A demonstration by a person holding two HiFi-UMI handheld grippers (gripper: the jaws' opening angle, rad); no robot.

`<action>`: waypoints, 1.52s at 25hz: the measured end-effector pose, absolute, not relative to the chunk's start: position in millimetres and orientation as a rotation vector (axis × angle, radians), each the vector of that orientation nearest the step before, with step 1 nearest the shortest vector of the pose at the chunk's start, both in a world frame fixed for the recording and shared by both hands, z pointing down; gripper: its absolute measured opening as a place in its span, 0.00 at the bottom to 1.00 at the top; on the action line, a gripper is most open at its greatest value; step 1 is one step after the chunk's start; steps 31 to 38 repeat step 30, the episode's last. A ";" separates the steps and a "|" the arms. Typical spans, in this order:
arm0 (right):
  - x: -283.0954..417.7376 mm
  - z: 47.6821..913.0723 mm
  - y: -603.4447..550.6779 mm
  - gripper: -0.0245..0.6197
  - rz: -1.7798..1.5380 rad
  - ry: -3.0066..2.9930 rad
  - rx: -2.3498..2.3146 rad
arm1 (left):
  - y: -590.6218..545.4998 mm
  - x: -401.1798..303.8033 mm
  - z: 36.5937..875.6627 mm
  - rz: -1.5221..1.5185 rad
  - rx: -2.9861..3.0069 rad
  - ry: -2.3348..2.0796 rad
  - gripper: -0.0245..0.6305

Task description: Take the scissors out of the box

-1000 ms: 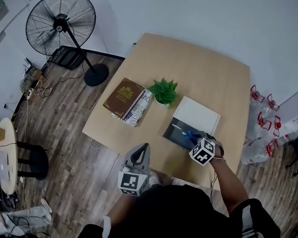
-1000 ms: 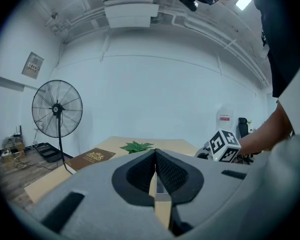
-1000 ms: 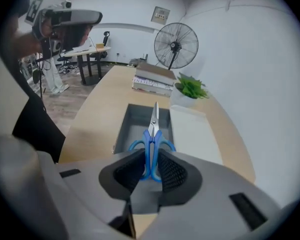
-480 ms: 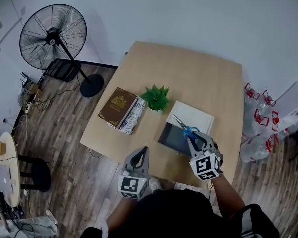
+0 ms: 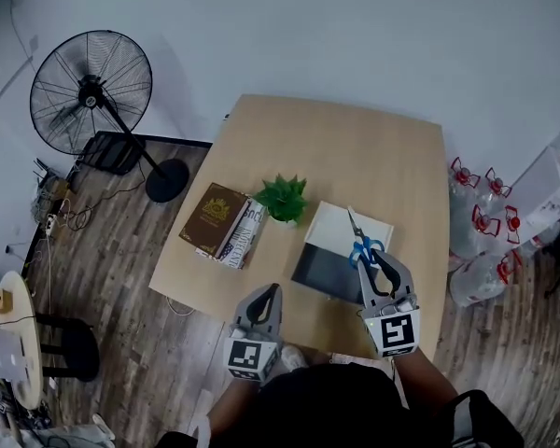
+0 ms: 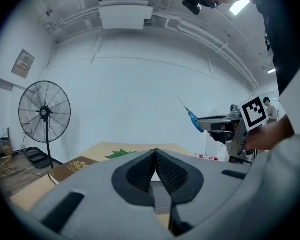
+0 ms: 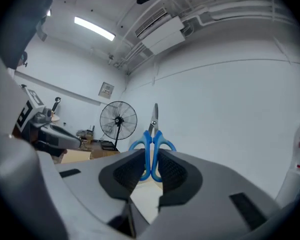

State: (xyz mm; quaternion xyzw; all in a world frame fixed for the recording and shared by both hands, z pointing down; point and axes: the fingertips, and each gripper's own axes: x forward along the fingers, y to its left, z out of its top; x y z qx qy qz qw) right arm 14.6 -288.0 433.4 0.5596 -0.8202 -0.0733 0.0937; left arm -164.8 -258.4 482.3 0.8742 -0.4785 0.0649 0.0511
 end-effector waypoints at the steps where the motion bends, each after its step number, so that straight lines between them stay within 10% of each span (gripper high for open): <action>1: 17.8 430.4 -285.8 0.16 -0.192 -2.446 1.702 | -259.3 -163.2 481.0 0.193 2.666 -1.452 0.03; 38: 29.4 419.7 -270.3 0.16 -0.139 -2.503 1.808 | -253.7 -151.6 473.4 0.183 2.689 -1.423 0.03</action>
